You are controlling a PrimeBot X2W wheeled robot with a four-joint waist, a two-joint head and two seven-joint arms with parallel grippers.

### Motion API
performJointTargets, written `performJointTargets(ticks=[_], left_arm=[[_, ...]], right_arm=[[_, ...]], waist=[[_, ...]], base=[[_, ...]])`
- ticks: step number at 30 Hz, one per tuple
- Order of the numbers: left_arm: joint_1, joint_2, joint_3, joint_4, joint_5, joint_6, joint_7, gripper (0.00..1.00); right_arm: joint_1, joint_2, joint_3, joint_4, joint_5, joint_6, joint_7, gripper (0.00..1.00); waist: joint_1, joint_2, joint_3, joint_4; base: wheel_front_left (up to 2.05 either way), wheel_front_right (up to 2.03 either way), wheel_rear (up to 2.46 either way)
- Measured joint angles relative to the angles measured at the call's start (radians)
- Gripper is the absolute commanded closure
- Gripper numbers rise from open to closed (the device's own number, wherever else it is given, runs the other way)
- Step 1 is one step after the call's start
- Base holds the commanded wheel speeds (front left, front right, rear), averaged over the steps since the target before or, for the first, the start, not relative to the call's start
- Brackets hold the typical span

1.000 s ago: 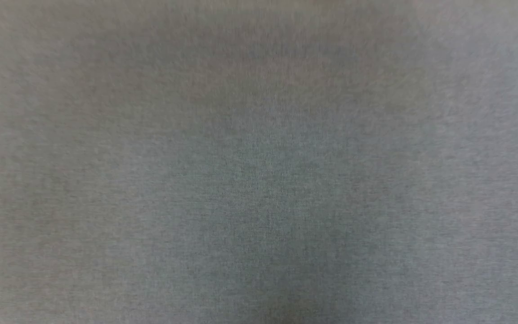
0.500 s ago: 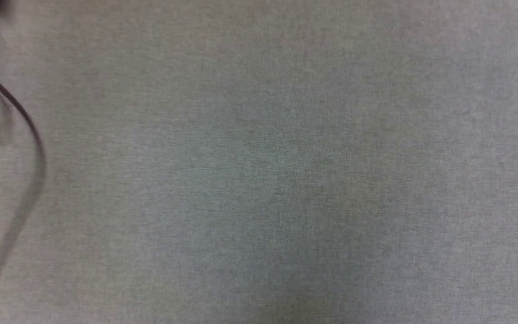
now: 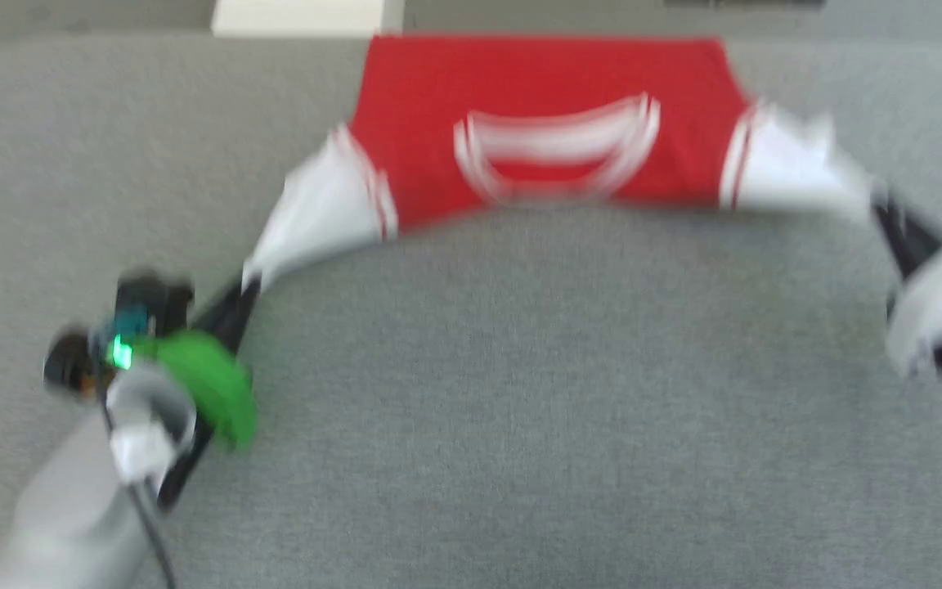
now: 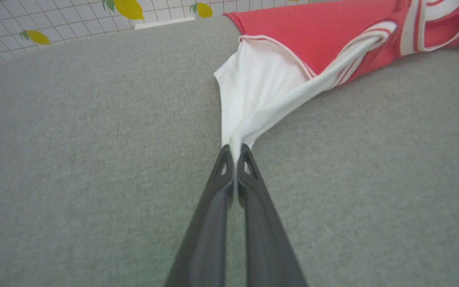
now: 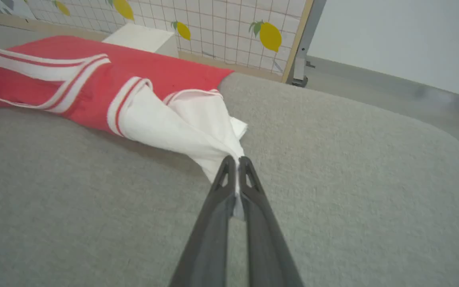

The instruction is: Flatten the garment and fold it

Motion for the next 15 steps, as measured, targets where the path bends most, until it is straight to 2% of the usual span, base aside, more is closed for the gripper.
performJointTargets(ticks=[7,15], left_arm=[[0.231,0.099,-0.022,-0.123,-0.049,0.019,0.069,1.0],[0.43,0.182,-0.035,-0.257,-0.12,0.052,0.154,1.0]], right_arm=[[0.267,-0.079,0.01,-0.09,0.089,0.0,0.108,1.0],[0.498,-0.107,-0.026,-0.196,0.141,0.0,0.276,1.0]], waist=[[0.0,0.0,-0.134,0.001],[0.0,0.0,-0.267,-0.001]], base=[[0.0,0.0,0.0],[0.0,0.0,0.0]])
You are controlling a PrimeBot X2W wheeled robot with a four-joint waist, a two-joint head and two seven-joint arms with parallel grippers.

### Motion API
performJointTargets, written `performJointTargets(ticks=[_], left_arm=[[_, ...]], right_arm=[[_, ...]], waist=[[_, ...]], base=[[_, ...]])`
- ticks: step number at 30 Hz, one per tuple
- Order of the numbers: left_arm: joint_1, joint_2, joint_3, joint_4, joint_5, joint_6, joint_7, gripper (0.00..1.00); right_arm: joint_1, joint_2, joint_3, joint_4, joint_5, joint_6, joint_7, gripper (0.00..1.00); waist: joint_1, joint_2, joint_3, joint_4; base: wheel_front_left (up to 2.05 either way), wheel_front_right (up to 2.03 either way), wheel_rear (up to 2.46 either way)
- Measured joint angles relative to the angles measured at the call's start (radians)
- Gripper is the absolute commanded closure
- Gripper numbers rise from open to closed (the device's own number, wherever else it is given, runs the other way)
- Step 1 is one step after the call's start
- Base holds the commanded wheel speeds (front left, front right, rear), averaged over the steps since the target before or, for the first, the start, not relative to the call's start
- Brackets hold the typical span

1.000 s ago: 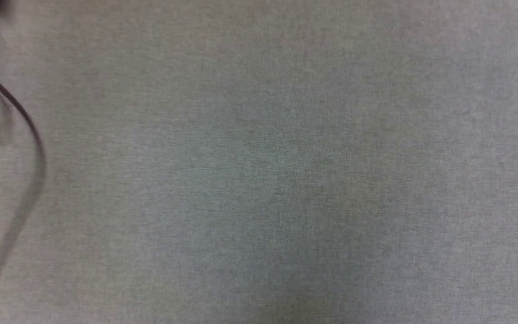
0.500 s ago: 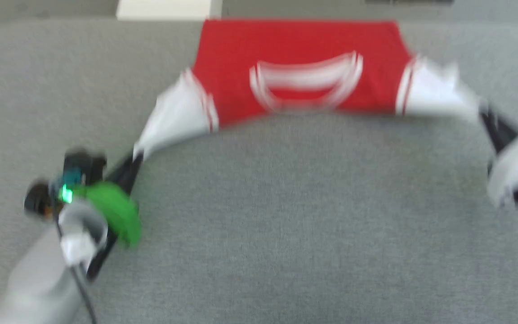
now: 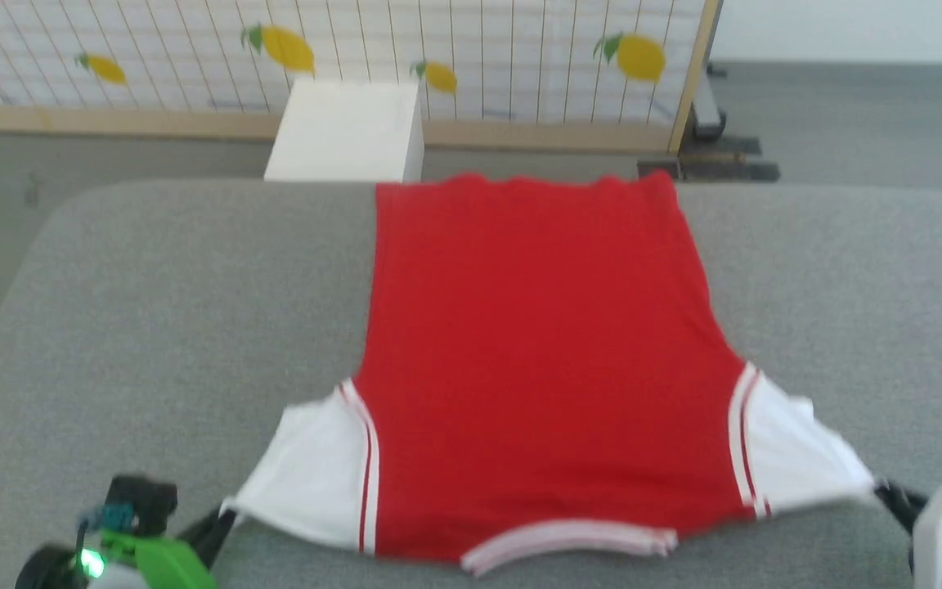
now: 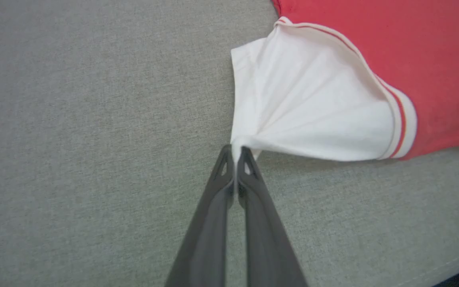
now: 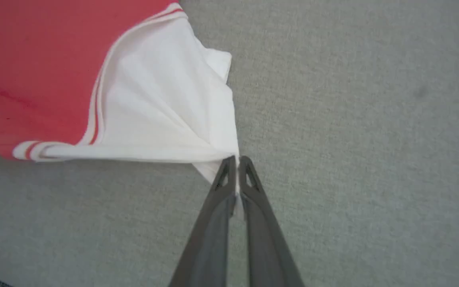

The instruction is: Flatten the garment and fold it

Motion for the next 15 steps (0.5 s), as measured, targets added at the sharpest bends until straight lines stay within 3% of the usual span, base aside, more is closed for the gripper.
performJointTargets(ticks=[6,11,12,13,15], left_arm=[[0.142,0.055,-0.012,-0.129,-0.069,0.024,0.077,1.0],[0.192,0.068,-0.019,-0.271,-0.088,0.087,0.119,1.0],[0.191,0.069,-0.021,-0.3,-0.087,0.097,0.131,1.0],[0.191,0.069,-0.024,-0.326,-0.086,0.106,0.144,1.0],[0.19,0.07,-0.033,-0.366,-0.083,0.122,0.17,1.0]], right_arm=[[0.19,-0.019,-0.061,-0.098,0.016,0.0,0.18,1.0],[0.294,0.004,-0.14,-0.174,0.009,0.0,0.259,1.0],[0.302,0.014,-0.157,-0.189,0.001,0.0,0.266,0.6],[0.303,0.025,-0.177,-0.203,-0.007,0.0,0.274,0.0],[0.302,0.039,-0.208,-0.232,-0.01,0.0,0.305,0.0]], waist=[[0.0,0.0,-0.066,-0.006],[-0.0001,0.0,-0.079,-0.003],[-0.0001,0.0,-0.076,-0.001],[-0.0001,0.0,-0.072,0.002],[0.0,0.0,-0.06,0.008]], base=[[0.0,0.0,0.0],[0.0,0.0,0.0],[0.0,0.0,0.0],[0.0,0.0,0.0],[0.0,0.0,0.0]])
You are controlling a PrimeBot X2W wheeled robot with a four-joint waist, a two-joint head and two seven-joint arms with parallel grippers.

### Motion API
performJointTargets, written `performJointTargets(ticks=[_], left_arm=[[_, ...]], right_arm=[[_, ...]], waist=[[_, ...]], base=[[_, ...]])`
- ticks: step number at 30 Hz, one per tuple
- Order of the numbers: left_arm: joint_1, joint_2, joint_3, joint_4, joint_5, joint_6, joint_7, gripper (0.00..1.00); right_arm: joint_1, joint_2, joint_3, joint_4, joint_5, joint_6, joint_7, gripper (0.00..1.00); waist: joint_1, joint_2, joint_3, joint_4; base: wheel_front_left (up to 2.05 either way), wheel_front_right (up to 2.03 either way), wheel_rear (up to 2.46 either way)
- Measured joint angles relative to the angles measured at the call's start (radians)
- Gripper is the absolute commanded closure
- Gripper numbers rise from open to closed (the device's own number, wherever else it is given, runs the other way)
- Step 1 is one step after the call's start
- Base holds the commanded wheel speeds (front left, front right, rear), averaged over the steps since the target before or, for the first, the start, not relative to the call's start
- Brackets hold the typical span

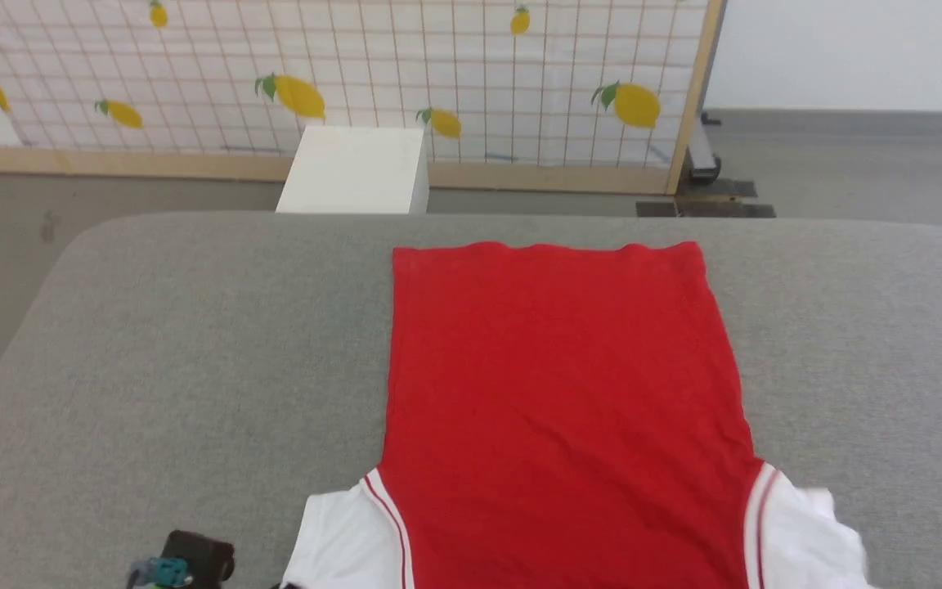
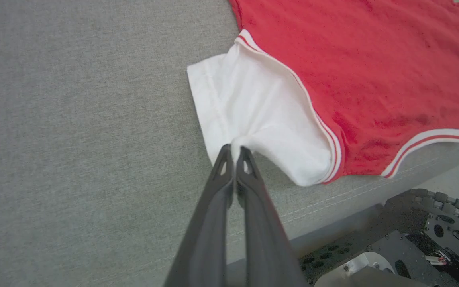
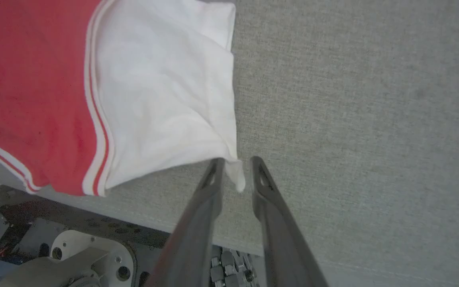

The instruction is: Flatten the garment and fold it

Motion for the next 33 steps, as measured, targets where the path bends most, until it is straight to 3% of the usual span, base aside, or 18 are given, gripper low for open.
performJointTargets(ticks=[6,13,25,33], left_arm=[[-0.026,0.0,-0.026,-0.118,0.036,0.03,0.066,1.0],[-0.095,-0.016,-0.036,-0.251,0.086,0.082,0.119,1.0],[-0.2,-0.126,-0.084,-0.36,0.155,0.105,0.152,1.0],[-0.225,-0.185,-0.121,-0.381,0.185,0.109,0.15,1.0]], right_arm=[[-0.085,0.024,-0.098,-0.11,-0.016,0.0,0.094,0.0],[-0.355,0.063,-0.179,-0.122,-0.048,0.0,0.241,0.0],[-0.837,0.027,-0.214,0.205,-0.218,0.0,0.388,0.0],[-1.022,-0.003,-0.262,0.378,-0.357,0.0,0.419,0.0]], waist=[[0.0,0.0,0.056,0.032],[0.0,0.0,0.153,0.09],[0.0001,0.0,0.357,0.243],[0.0001,0.0,0.486,0.377]], base=[[0.0,0.0,0.0],[0.0,0.0,0.0],[0.0,0.0,0.0],[0.0,0.0,0.0]])
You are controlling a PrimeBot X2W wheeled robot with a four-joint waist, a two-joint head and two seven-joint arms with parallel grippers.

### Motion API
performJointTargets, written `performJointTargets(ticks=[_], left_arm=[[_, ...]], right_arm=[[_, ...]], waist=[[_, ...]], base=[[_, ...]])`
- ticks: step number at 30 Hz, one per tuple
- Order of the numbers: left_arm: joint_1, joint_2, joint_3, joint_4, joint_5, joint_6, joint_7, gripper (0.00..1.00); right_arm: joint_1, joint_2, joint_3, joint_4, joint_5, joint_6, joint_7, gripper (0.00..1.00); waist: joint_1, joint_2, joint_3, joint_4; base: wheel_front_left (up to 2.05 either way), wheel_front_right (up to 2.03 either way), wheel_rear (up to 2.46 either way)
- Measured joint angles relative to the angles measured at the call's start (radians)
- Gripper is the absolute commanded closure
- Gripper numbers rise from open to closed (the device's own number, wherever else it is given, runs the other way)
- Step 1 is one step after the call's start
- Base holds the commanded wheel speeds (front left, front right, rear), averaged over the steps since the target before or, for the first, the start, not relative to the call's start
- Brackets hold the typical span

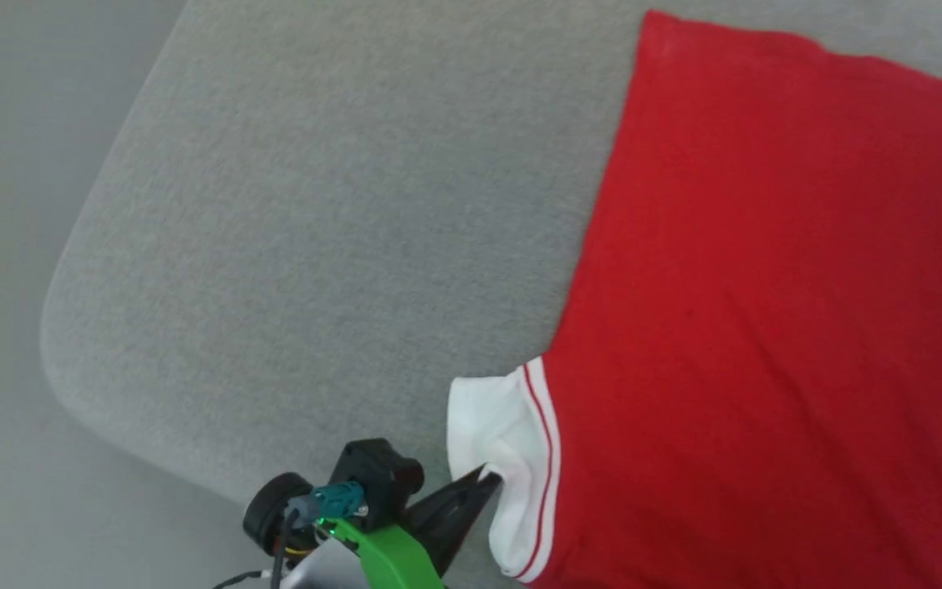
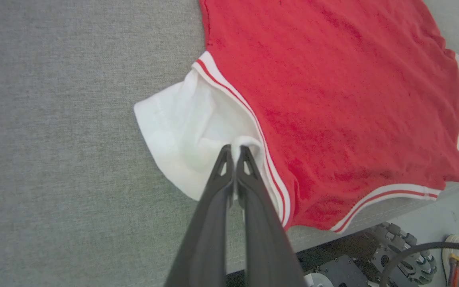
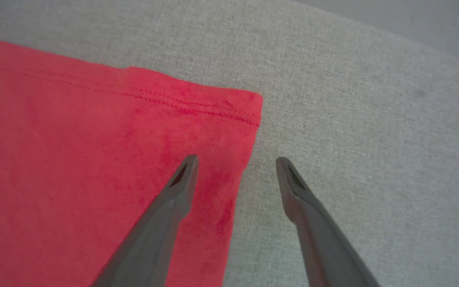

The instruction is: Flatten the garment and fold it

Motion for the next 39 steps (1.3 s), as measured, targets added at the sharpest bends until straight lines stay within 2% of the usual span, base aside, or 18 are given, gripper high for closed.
performJointTargets(ticks=[8,9,10,11,22,25,32,39], left_arm=[[-0.009,-0.027,-0.008,0.01,0.011,0.0,-0.019,1.0],[-0.01,-0.028,-0.008,0.013,0.011,0.0,-0.022,1.0],[-0.01,-0.029,-0.007,0.017,0.011,0.0,-0.026,1.0],[-0.01,-0.029,-0.006,0.022,0.011,0.0,-0.026,1.0],[-0.002,-0.007,0.032,0.102,-0.022,0.009,-0.052,1.0],[0.018,0.005,0.044,0.125,-0.042,0.013,-0.06,1.0],[0.099,0.036,0.082,0.178,-0.102,0.028,-0.094,1.0],[0.173,0.064,0.112,0.199,-0.15,0.036,-0.13,1.0]], right_arm=[[-0.027,-0.031,-0.001,0.027,-0.063,0.0,0.006,0.0],[-0.027,-0.031,-0.003,0.026,-0.063,0.0,0.005,0.07],[-0.029,-0.035,-0.004,0.025,-0.062,0.0,0.004,0.75],[-0.03,-0.036,-0.003,0.023,-0.062,0.0,0.004,1.0],[0.066,-0.028,0.078,0.03,-0.043,0.0,-0.061,1.0],[0.131,-0.013,0.059,0.03,0.003,0.0,-0.069,1.0],[0.397,0.001,0.053,-0.079,0.102,0.0,-0.068,1.0],[0.753,0.012,-0.039,-0.29,0.171,0.0,-0.018,1.0]], waist=[[0.0,0.0,0.073,0.067],[0.0,-0.0001,0.078,0.071],[-0.0001,0.0,0.084,0.074],[0.0,0.0,0.089,0.076],[0.0,0.0,0.023,0.043],[0.0,0.0,-0.017,0.02],[0.0,0.0,-0.137,-0.068],[0.0,0.0,-0.263,-0.162]], base=[[0.0,0.0,0.0],[0.0,0.0,0.0],[0.0,0.0,0.0],[0.0,0.0,0.0],[0.0,0.0,0.0],[0.0,0.0,0.0],[0.0,0.0,0.0],[0.0,0.0,0.0]])
